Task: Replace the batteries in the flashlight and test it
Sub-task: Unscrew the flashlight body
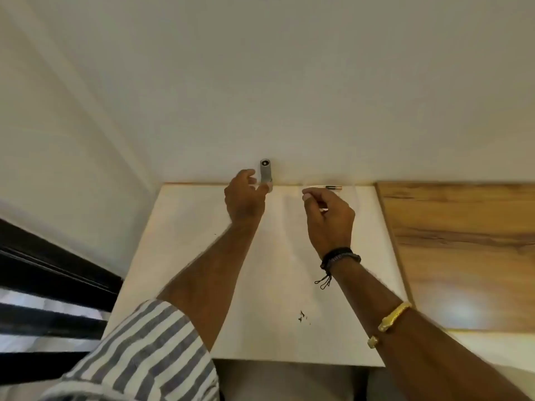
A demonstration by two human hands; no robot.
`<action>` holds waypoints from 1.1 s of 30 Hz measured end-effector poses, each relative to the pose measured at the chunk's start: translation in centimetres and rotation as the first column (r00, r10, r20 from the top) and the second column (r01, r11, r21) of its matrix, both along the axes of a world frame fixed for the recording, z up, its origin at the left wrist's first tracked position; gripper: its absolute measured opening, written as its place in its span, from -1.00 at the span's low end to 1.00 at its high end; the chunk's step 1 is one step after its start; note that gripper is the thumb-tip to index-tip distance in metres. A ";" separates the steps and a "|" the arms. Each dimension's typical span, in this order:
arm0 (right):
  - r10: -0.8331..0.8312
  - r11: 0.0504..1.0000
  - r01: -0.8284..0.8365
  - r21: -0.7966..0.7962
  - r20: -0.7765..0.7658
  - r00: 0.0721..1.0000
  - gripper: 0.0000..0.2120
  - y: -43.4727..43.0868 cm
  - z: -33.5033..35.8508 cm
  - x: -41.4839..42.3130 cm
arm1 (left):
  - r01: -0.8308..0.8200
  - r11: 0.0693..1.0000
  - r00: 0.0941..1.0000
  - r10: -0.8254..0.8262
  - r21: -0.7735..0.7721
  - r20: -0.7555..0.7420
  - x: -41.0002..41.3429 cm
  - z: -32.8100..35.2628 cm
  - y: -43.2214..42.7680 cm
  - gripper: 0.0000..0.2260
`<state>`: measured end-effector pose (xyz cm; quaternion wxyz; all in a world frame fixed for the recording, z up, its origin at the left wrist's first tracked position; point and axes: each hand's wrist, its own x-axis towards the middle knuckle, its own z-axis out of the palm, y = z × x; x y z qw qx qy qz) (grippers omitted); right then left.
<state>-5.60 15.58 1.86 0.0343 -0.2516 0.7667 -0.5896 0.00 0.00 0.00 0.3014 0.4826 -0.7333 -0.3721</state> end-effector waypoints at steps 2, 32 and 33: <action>-0.025 1.000 0.025 -0.002 0.033 0.999 -0.86 -0.7 -0.5 -0.8 | 0.001 1.000 1.000 -0.002 0.018 0.015 -1.4 -0.5 -0.8 -0.56; -0.012 0.998 0.026 -0.052 0.238 0.971 -0.89 9.5 0.4 6.2 | 0.491 0.845 0.870 -0.468 -0.210 0.153 10.8 0.8 12.6 -0.77; 0.008 0.999 0.002 -0.041 0.238 0.971 -0.89 10.4 0.2 6.6 | 0.510 0.832 0.859 -0.475 -0.220 0.192 11.6 0.7 13.2 -0.76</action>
